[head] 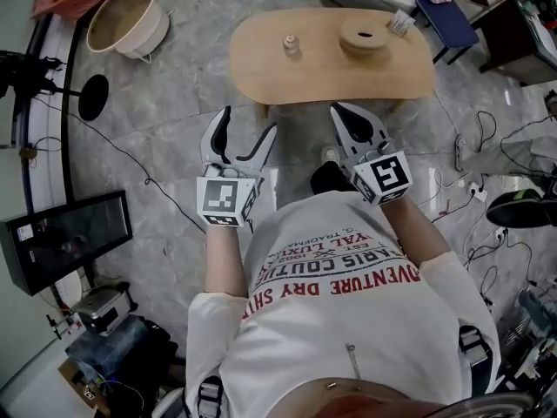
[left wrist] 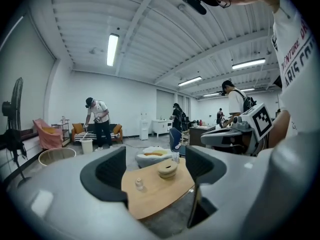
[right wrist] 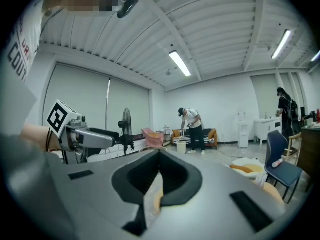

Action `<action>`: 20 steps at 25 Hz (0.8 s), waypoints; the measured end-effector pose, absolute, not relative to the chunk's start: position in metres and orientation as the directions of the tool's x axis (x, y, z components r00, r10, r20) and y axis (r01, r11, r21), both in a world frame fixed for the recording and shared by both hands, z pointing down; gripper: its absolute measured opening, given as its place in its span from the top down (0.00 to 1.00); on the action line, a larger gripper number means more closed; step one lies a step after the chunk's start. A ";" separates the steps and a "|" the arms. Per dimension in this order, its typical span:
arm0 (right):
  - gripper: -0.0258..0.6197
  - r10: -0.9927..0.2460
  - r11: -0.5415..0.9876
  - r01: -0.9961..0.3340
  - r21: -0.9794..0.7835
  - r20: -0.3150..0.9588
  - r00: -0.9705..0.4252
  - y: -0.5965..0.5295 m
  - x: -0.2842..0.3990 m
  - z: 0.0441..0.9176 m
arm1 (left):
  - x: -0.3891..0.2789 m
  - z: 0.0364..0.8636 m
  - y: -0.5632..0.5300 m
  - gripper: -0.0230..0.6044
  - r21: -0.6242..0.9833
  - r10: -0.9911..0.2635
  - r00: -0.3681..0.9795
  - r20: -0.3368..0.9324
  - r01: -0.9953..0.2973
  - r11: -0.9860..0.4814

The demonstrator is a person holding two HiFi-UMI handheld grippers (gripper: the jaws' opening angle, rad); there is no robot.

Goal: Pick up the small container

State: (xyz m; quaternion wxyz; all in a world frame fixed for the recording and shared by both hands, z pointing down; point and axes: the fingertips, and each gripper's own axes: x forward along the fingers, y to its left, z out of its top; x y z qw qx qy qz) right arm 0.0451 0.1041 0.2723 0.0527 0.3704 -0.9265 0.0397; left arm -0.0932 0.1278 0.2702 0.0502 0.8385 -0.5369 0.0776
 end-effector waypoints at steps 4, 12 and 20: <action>0.97 -0.648 0.751 -0.658 -0.055 0.126 -0.751 0.035 0.073 0.272 | -0.065 0.274 0.071 0.39 0.012 -0.914 0.357 0.194 -0.932 -0.362; 0.97 -0.581 0.802 -0.594 -0.054 0.153 -0.799 -0.060 0.110 0.293 | -0.028 0.301 -0.017 0.39 0.056 -0.936 0.281 0.210 -0.960 -0.276; 0.96 -0.568 0.808 -0.589 -0.037 0.217 -0.794 -0.115 0.106 0.334 | -0.033 0.344 -0.071 0.39 0.104 -0.932 0.246 0.267 -0.969 -0.226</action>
